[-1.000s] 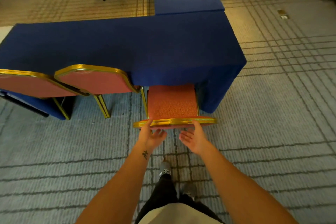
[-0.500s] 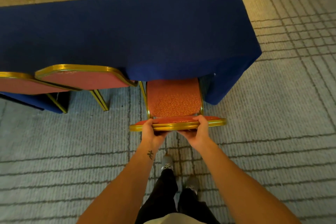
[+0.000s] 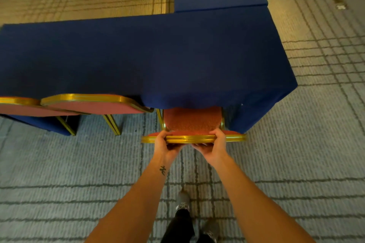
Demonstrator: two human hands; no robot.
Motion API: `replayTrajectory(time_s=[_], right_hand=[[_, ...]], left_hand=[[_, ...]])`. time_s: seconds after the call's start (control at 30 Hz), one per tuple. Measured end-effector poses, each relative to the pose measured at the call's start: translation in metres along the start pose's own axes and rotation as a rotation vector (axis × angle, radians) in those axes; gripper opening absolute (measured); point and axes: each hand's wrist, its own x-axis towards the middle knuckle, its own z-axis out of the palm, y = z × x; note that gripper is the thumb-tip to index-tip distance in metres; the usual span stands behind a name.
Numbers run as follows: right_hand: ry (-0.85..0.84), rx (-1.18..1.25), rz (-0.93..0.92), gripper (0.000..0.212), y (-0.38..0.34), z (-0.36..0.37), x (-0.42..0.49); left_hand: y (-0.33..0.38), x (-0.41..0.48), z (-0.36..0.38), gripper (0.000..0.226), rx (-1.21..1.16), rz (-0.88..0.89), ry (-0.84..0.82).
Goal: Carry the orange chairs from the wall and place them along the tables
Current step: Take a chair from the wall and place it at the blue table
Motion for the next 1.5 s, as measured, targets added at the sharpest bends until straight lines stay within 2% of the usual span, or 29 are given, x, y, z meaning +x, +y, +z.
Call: replayTrajectory(time_s=[0.07,0.2,0.3,0.43,0.7,1.0,1.07,1.13,1.2,1.3,1.4,1.5], right_hand=[[0.001,0.003,-0.033,0.026,-0.015,0.011,0.019],[-0.009,0.003,-0.029,0.026,-0.047,0.037,0.048],[-0.009,-0.008,-0.041,0.018,-0.065,0.049,0.07],[-0.03,-0.023,-0.018,0.013,-0.079,0.079,0.087],[-0.025,0.002,-0.006,0.025,-0.098,0.117,0.122],[0.015,0.0,-0.021,0.021,-0.098,0.119,0.124],[-0.013,-0.005,-0.022,0.024,-0.098,0.115,0.12],[-0.046,-0.012,-0.004,0.029,-0.097,0.107,0.115],[-0.062,-0.02,0.024,0.042,-0.094,0.099,0.11],[-0.074,-0.149,0.056,0.056,-0.082,0.098,0.093],[-0.18,-0.352,0.149,0.052,-0.053,0.109,0.069],[-0.305,-0.482,0.192,0.052,-0.046,0.132,0.051]], left_hand=[[0.01,0.016,0.017,0.016,0.018,0.002,-0.035],[0.028,0.043,0.055,0.018,0.004,0.028,-0.04],[0.038,0.063,0.075,0.041,0.011,0.04,-0.03],[0.063,0.086,0.096,0.025,0.026,0.047,-0.032],[0.095,0.118,0.125,0.016,0.027,0.043,-0.055],[0.091,0.123,0.125,0.013,0.053,0.036,-0.063],[0.087,0.119,0.124,0.02,0.069,0.019,-0.061],[0.085,0.112,0.118,0.036,0.068,-0.008,-0.06],[0.083,0.102,0.112,0.047,0.082,-0.016,-0.075],[0.074,0.087,0.103,0.045,0.104,0.026,-0.035],[0.065,0.07,0.096,0.034,0.076,0.055,0.018],[0.071,0.047,0.099,0.034,0.006,0.141,0.031]])
